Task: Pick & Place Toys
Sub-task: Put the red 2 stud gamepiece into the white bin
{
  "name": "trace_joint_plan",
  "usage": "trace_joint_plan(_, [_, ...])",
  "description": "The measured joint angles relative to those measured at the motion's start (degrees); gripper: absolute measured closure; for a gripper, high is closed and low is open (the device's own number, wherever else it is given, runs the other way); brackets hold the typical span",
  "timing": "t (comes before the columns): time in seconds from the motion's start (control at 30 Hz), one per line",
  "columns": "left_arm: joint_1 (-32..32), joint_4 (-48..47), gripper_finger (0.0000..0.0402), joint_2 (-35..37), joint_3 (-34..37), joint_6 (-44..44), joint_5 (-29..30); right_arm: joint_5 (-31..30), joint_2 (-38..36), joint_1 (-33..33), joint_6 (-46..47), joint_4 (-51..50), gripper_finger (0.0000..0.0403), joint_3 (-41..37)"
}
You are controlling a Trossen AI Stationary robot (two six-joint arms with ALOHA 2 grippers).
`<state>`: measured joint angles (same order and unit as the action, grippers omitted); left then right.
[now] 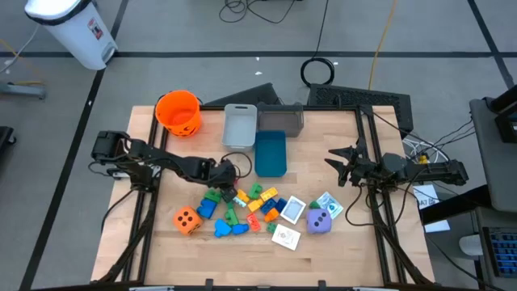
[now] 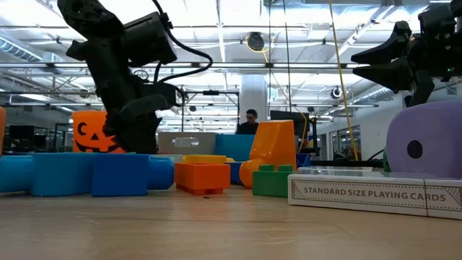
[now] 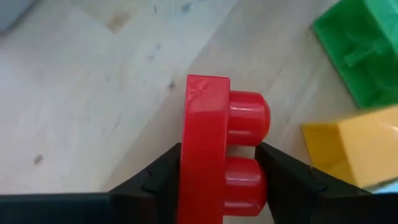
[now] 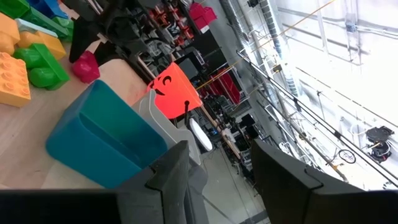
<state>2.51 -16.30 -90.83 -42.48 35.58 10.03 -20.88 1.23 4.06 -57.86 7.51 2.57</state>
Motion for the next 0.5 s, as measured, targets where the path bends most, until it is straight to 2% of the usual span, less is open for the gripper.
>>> trace_joint_plan(0.17, [0.01, 1.86, 0.0228, 0.02, -0.02, -0.6, 0.12, 0.0, 0.0, 0.01, 0.06, -0.02, 0.0234, 0.0])
trace_joint_plan(0.4, [0.01, 0.5, 0.0207, 2.12, -0.51, 0.54, 0.07, 0.0, 0.01, 0.01, 0.01, -0.02, 0.0234, 0.01])
trace_joint_plan(0.5, [-0.07, -0.53, 0.0219, 3.32, -2.43, -0.05, 0.43, 0.0, 0.02, 0.01, 0.06, -0.02, 0.0234, 0.0])
